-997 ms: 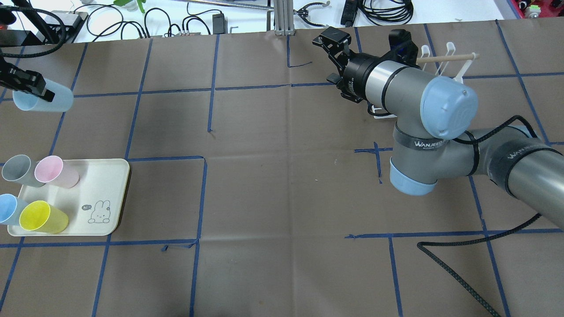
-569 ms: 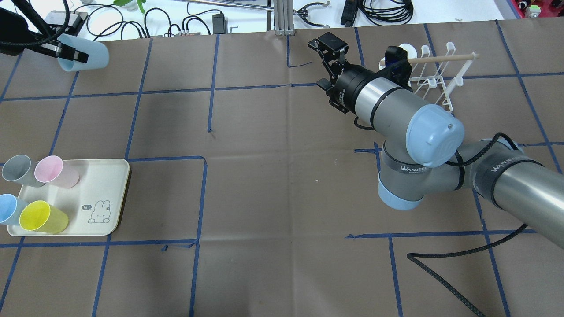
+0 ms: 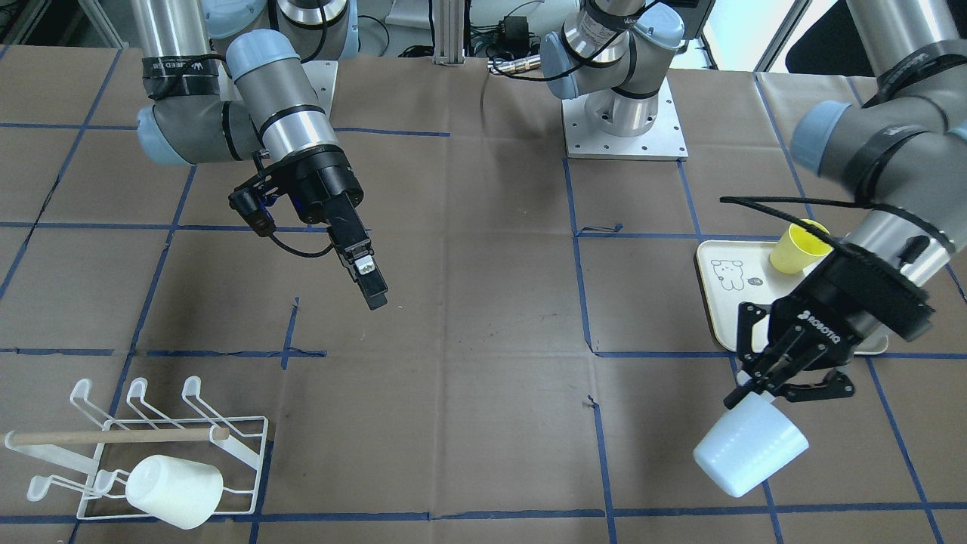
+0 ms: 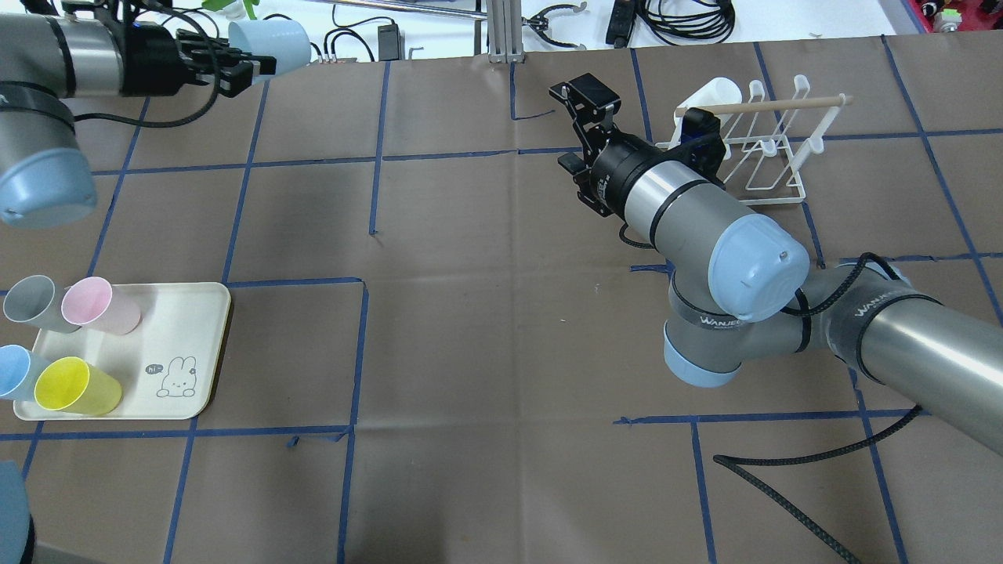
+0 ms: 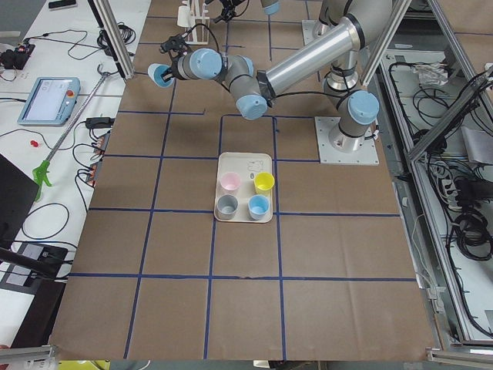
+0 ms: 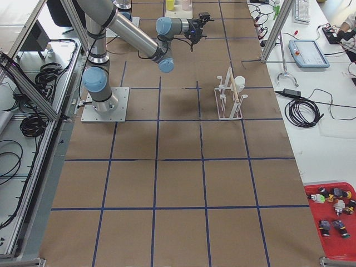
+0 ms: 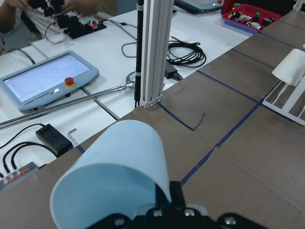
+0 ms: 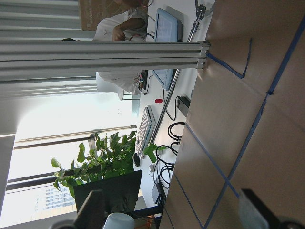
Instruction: Transfer IKEA cup to right arm and place on rack
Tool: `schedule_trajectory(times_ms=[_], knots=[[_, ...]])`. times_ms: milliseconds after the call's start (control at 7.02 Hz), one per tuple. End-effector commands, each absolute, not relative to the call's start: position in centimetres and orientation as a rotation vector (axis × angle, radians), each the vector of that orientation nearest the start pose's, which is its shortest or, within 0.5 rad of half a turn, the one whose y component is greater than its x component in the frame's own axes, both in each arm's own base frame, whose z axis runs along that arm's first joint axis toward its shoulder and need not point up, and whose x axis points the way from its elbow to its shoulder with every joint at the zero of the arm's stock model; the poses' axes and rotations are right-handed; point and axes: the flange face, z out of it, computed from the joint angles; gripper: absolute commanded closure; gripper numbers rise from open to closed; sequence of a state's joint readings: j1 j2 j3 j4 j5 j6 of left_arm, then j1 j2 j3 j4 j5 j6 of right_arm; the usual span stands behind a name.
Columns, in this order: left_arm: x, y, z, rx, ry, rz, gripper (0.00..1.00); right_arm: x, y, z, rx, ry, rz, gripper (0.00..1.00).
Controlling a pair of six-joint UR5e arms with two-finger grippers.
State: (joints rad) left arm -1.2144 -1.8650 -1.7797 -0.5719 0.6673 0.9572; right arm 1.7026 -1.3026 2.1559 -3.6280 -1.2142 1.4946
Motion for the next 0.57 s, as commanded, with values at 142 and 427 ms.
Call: schedule_trajectory(times_ms=[142,427], knots=[[-7.7,-56.3,32.4,1.384,2.76,-1.882,1.0,23.2,-47.0,32.8,1.054,1.68,-0.657,0.0],[-11.5,-54.2,30.2,1.226,2.794,-2.075,1.0,23.1,-47.3,32.1,1.075,1.692,-0.655,0.0]])
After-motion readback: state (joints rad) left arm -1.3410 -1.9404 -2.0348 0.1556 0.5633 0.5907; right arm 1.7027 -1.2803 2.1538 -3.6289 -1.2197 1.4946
